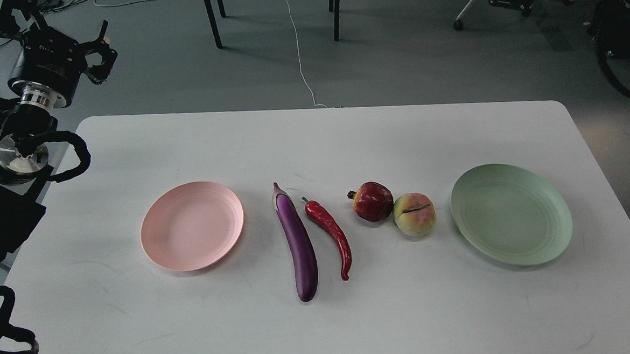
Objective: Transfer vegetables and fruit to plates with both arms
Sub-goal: 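Move the right gripper forward over the table toward the peach, then lower the right gripper and grasp the peach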
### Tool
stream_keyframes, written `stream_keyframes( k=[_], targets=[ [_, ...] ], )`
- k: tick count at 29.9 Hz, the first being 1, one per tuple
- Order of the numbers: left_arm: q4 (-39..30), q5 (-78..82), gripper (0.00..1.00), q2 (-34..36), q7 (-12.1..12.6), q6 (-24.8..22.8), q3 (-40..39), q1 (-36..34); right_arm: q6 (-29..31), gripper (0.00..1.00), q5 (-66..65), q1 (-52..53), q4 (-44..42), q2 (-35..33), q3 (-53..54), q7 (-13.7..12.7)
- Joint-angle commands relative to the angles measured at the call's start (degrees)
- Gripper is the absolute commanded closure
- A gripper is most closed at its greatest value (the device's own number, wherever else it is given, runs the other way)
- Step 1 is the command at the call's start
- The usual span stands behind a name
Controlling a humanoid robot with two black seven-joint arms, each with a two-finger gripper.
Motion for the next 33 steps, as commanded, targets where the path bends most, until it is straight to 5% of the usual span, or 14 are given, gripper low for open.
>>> stream_keyframes(
  k=[1, 9, 15, 33],
  targets=[
    [0.0, -0.3, 0.02, 0.2, 0.1, 0.0, 0.0, 0.1, 0.0, 0.02, -5.4, 4.6, 5.5, 0.3, -7.8, 1.2],
    [-0.1, -0.4, 0.02, -1.1, 0.1, 0.0, -0.1, 0.1, 0.0, 0.02, -25.9, 10.5, 11.1, 7.0, -20.5, 5.1],
    [-0.1, -0.4, 0.02, -1.1, 0.1, 0.0, -0.1, 0.1, 0.0, 0.02, -41.3, 10.5, 10.7, 14.2, -27.8, 15.7],
    [-0.1, -0.4, 0.02, 1.6, 0.2, 0.0, 0.0, 0.9, 0.0, 0.05, -60.5, -3.1, 6.4, 14.4, -32.2, 16.4]
  ],
)
